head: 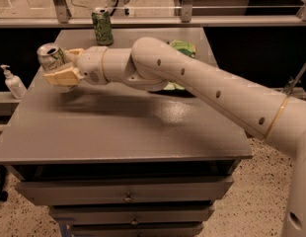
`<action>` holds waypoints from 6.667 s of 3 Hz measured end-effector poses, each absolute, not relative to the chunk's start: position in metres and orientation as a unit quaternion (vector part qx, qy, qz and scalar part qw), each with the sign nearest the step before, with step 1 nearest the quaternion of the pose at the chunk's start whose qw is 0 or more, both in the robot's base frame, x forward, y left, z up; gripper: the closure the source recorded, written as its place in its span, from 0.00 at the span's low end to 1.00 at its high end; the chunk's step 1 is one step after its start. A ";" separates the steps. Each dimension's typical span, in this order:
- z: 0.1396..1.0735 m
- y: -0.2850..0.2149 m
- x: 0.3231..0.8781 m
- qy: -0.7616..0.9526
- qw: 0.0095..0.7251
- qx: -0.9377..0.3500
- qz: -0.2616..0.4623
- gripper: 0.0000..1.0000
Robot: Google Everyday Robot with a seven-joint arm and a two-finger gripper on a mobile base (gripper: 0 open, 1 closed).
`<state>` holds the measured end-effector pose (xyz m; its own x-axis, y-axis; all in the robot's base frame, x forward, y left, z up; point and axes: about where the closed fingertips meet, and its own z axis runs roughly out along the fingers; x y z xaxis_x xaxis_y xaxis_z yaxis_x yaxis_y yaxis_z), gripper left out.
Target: Knock 7up can over
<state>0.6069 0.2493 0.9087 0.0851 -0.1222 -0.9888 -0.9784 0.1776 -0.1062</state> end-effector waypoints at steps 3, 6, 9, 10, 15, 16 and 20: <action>0.932 0.138 0.583 0.586 0.397 -0.646 0.287 1.00; 0.893 0.116 0.534 0.581 0.161 -0.785 0.143 1.00; 0.883 0.117 0.539 0.667 0.177 -0.722 0.053 0.94; 0.873 0.128 0.537 0.677 0.185 -0.710 0.052 0.71; 0.850 0.144 0.522 0.677 0.209 -0.700 0.093 0.00; 0.859 0.127 0.515 0.671 0.278 -0.672 0.142 0.00; 0.904 0.091 0.490 0.626 0.439 -0.605 0.223 0.00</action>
Offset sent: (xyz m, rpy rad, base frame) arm -0.0609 -0.1491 0.0112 -0.6020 0.0112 0.2914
